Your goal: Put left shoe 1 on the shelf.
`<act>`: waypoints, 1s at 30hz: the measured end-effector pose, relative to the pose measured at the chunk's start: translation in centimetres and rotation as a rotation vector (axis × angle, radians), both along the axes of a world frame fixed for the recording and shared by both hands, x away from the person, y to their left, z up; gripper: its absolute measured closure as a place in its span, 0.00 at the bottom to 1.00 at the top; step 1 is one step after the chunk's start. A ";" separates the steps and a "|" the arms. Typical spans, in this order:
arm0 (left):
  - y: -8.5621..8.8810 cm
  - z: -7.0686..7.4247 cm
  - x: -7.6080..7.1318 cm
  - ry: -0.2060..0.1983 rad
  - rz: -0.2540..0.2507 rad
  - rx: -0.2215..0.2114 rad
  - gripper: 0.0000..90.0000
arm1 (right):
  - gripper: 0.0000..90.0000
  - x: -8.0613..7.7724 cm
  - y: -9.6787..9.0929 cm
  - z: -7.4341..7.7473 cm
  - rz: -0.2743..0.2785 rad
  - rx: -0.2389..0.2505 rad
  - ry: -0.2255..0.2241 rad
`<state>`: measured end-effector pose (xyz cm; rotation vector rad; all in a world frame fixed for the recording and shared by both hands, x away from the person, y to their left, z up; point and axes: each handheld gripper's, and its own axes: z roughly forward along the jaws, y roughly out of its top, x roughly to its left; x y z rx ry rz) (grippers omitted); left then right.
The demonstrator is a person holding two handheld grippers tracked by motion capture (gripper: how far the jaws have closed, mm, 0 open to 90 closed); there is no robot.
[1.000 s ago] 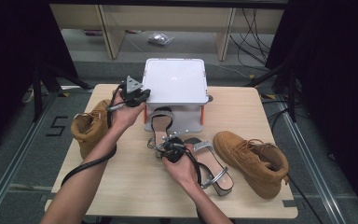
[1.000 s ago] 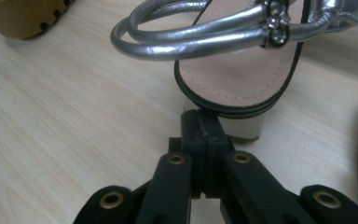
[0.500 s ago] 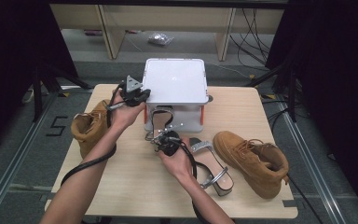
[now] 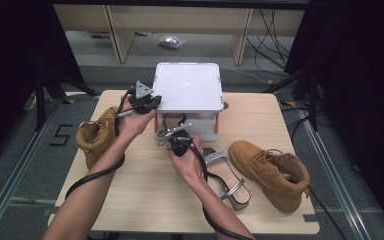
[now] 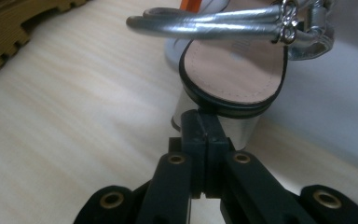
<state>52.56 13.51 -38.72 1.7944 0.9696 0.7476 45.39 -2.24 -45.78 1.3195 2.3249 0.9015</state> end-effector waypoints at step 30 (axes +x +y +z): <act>-0.3 0.0 0.0 0.000 -0.003 -0.003 1.00 | 1.00 3.3 1.9 0.0 -0.035 -0.018 -0.095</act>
